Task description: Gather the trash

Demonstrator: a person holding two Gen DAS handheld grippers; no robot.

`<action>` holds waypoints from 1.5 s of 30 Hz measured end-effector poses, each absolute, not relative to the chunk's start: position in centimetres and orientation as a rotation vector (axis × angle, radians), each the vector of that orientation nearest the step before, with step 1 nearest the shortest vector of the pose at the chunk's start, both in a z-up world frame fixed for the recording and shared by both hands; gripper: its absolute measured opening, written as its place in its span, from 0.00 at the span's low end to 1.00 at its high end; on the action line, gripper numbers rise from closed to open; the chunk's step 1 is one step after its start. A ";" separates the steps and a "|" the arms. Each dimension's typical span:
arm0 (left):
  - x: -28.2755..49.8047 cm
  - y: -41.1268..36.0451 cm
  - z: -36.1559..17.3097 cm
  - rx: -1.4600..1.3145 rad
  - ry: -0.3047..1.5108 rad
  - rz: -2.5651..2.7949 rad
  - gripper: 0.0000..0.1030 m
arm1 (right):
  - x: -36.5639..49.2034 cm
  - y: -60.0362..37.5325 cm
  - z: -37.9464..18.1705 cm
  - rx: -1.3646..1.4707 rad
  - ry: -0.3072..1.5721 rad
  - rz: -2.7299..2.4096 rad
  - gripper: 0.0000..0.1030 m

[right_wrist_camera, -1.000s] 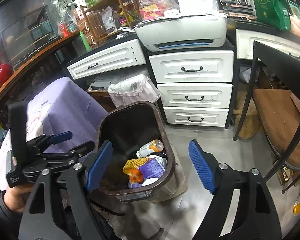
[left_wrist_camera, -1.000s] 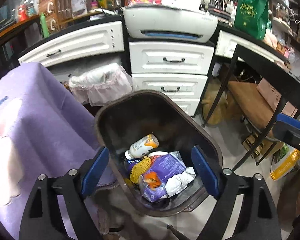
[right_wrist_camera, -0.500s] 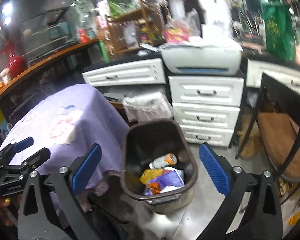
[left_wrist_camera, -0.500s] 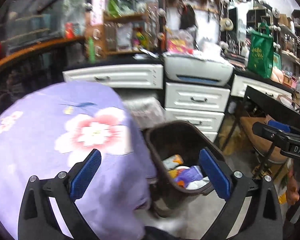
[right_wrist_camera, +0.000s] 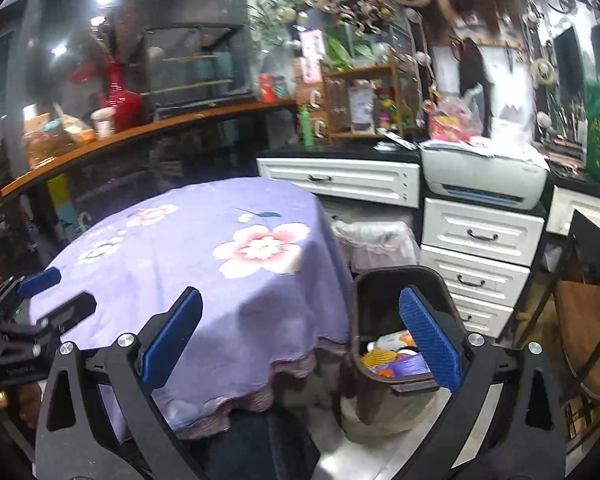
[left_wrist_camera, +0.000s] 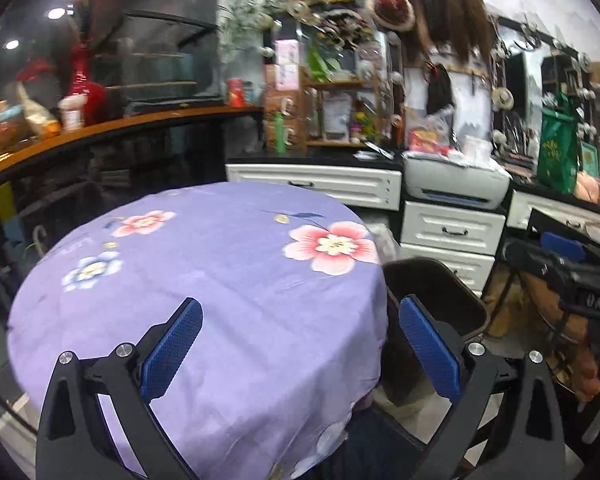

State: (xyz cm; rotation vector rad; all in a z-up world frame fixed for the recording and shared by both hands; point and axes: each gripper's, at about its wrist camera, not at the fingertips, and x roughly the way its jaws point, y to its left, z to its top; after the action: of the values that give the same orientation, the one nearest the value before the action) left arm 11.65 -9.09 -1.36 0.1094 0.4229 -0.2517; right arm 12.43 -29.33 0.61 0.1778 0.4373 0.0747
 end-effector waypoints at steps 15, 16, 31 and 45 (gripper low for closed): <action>4.8 -6.2 -0.4 0.039 0.380 -0.138 0.95 | 4.5 -25.8 2.1 0.087 0.328 0.143 0.94; 4.7 -6.1 -0.4 0.036 0.383 -0.135 0.95 | 3.8 -25.7 2.2 0.077 0.302 0.143 0.94; 3.7 -5.0 -0.1 0.043 0.328 -0.074 0.95 | 2.6 -26.6 2.6 0.111 0.216 0.127 0.94; 4.0 -4.9 -0.4 0.056 0.339 -0.075 0.95 | 2.9 -26.2 2.3 0.097 0.228 0.138 0.94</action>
State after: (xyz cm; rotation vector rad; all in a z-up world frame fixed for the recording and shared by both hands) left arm 4.04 -4.87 -0.38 0.0556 0.3392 -0.0750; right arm 2.95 -26.23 2.26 0.0975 0.2283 0.1378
